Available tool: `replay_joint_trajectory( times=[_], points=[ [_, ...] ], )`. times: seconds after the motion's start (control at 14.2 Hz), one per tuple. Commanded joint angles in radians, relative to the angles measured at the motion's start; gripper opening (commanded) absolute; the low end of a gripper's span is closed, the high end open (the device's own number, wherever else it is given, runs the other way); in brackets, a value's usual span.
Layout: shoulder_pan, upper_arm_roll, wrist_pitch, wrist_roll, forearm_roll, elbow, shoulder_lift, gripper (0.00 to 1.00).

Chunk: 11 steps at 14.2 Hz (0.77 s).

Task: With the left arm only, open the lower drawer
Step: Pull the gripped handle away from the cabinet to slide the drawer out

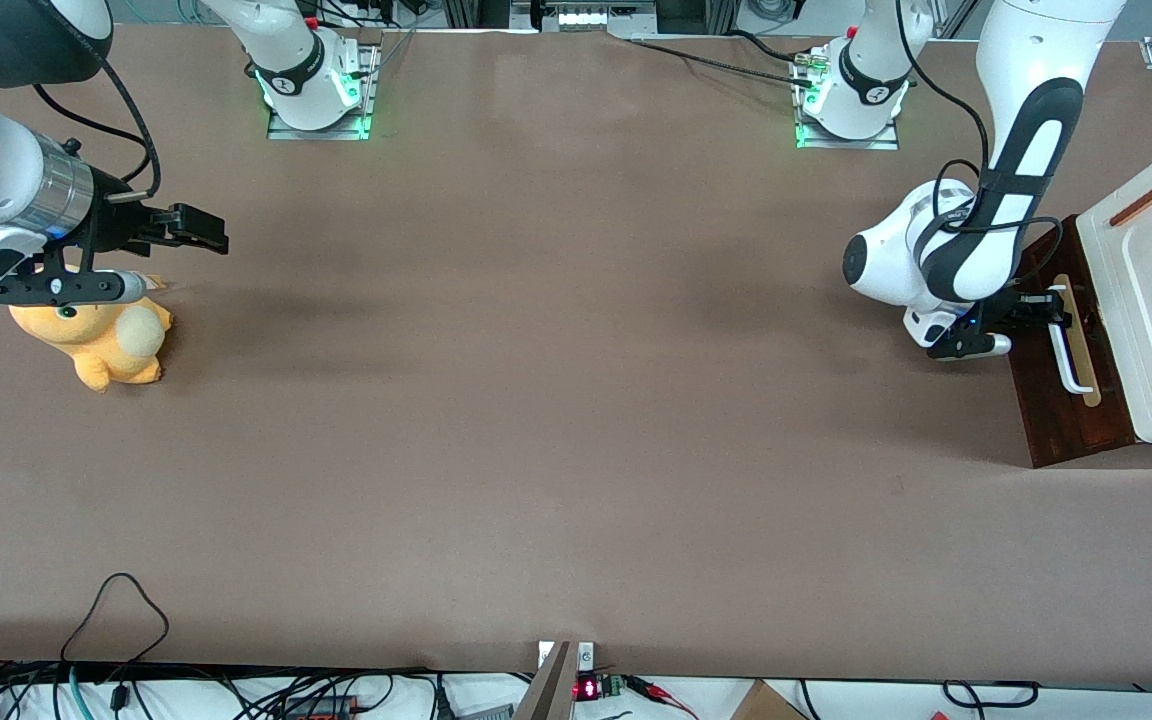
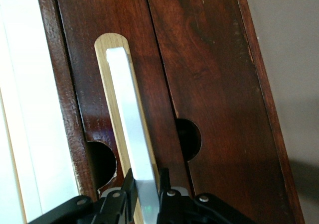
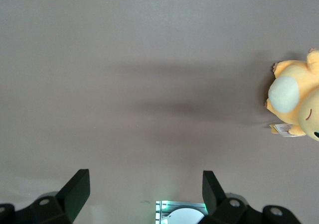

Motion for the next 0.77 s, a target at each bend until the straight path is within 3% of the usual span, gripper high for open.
replay_joint_trajectory(
  times=[0.0, 0.56, 0.7],
  points=[
    [0.006, 0.0, 0.005, 0.021, 0.021, 0.0, -0.002, 0.0],
    [-0.04, -0.04, 0.006, 0.041, 0.007, 0.034, -0.016, 0.0],
    [-0.041, -0.061, 0.005, 0.059, -0.029, 0.043, -0.025, 0.0]
  ],
)
